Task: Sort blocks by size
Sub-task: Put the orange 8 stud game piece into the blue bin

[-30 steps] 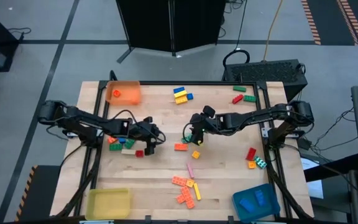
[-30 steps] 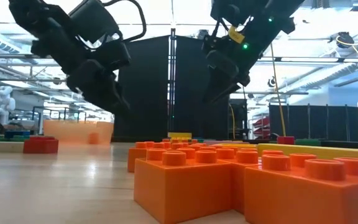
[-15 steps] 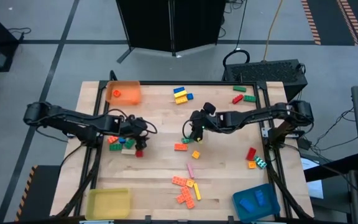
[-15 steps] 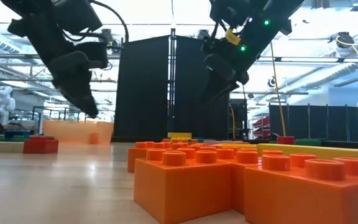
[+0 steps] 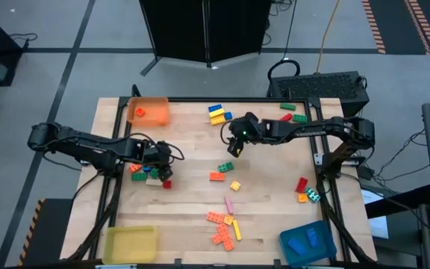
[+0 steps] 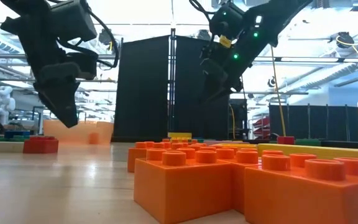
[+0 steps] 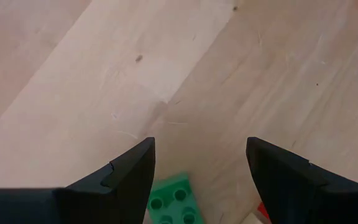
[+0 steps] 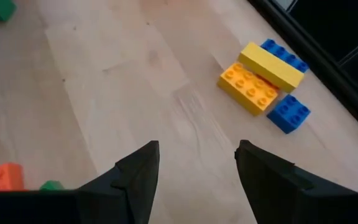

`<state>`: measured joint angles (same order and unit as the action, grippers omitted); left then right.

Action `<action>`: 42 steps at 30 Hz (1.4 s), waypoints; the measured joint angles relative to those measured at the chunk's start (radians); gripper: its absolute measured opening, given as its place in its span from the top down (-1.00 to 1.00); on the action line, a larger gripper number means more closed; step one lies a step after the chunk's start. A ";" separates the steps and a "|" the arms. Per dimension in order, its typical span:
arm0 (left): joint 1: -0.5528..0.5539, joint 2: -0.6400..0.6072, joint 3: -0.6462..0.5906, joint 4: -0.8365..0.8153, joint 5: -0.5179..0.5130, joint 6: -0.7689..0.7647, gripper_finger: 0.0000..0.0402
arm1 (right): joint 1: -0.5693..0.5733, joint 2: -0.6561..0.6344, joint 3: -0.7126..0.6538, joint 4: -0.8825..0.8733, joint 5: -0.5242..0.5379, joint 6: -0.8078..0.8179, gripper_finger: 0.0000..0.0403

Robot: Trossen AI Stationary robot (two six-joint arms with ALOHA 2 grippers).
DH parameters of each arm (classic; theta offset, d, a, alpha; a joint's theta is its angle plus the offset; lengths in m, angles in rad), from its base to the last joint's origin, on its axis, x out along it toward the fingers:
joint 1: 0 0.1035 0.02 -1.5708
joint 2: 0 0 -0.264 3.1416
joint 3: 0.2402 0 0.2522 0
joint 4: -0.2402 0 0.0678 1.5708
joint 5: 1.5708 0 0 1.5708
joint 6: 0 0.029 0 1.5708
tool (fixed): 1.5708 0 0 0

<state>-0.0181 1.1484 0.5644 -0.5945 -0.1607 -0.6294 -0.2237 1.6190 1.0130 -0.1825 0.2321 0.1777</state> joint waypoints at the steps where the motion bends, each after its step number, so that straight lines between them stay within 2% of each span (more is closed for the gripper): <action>1: 0.001 0.000 0.000 -0.001 0.005 -0.011 -0.26 | -0.009 0.000 0.000 0.000 -0.003 -0.002 -0.02; 12: 0.072 0.001 0.000 -0.096 0.107 -0.048 -0.26 | -0.111 -0.001 0.000 0.057 -0.024 -0.031 -0.02; 20: 0.119 0.001 0.013 -0.208 0.109 -0.099 -0.26 | -0.130 -0.001 0.000 -0.006 -0.054 -0.073 -0.02; 34: 0.118 0.001 0.013 -0.200 0.125 -0.069 -0.26 | -0.131 -0.001 0.000 -0.036 -0.052 -0.105 -0.02; 42: 0.116 0.001 0.013 -0.200 0.070 -0.027 -0.26 | -0.128 -0.001 0.000 -0.038 -0.054 -0.095 -0.02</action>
<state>0.0978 1.1496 0.5770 -0.7944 -0.0906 -0.6561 -0.3519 1.6184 1.0130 -0.2202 0.1780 0.0826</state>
